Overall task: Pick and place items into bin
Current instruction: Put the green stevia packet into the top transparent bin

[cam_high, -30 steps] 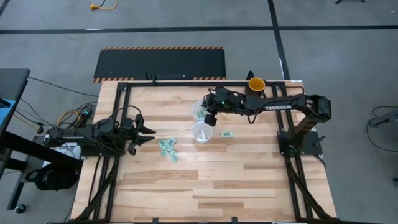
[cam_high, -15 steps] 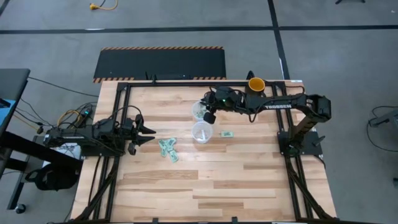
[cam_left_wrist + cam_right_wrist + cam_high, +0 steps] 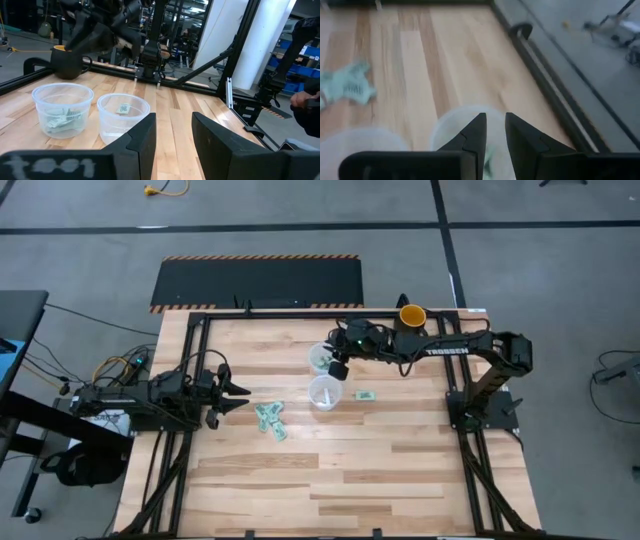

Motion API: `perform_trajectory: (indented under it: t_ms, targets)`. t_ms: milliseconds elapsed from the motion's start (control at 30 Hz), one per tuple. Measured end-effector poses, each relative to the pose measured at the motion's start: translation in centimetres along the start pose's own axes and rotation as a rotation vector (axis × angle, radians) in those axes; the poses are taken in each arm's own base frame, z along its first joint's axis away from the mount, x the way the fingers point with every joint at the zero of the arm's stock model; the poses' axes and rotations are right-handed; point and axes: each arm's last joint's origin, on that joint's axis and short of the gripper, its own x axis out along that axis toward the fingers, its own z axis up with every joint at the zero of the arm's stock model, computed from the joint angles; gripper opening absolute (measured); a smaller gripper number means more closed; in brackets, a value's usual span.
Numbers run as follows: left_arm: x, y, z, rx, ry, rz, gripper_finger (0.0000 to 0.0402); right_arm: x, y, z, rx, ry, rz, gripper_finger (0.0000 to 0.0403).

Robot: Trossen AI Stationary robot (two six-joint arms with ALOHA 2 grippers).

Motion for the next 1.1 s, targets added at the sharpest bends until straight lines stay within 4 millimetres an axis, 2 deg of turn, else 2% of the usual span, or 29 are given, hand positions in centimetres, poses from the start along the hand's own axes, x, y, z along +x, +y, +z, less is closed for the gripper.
perform_trajectory:
  t_ms: [400, 533, 800, 1100]
  targets:
    - [0.0, 0.0, 0.0, 0.000, 0.000, 0.000, 0.0114, -1.6, 0.3, -4.8, -0.120, 0.513, 0.091, 0.0066]
    - [0.0, 0.0, 0.0, 0.000, 0.000, 0.000, 0.0114, -2.2, 0.5, -5.7, -0.117, 0.624, 0.118, 0.0066]
    - [0.0, 0.0, 0.0, 0.000, 0.000, 0.000, 0.0114, -2.2, 1.8, -5.9, -0.031, 0.611, 0.407, 0.0066]
    - [0.0, 0.0, 0.0, 0.000, 0.000, 0.000, 0.0114, -2.2, 3.5, -6.6, -0.065, 0.604, 0.446, 0.0066]
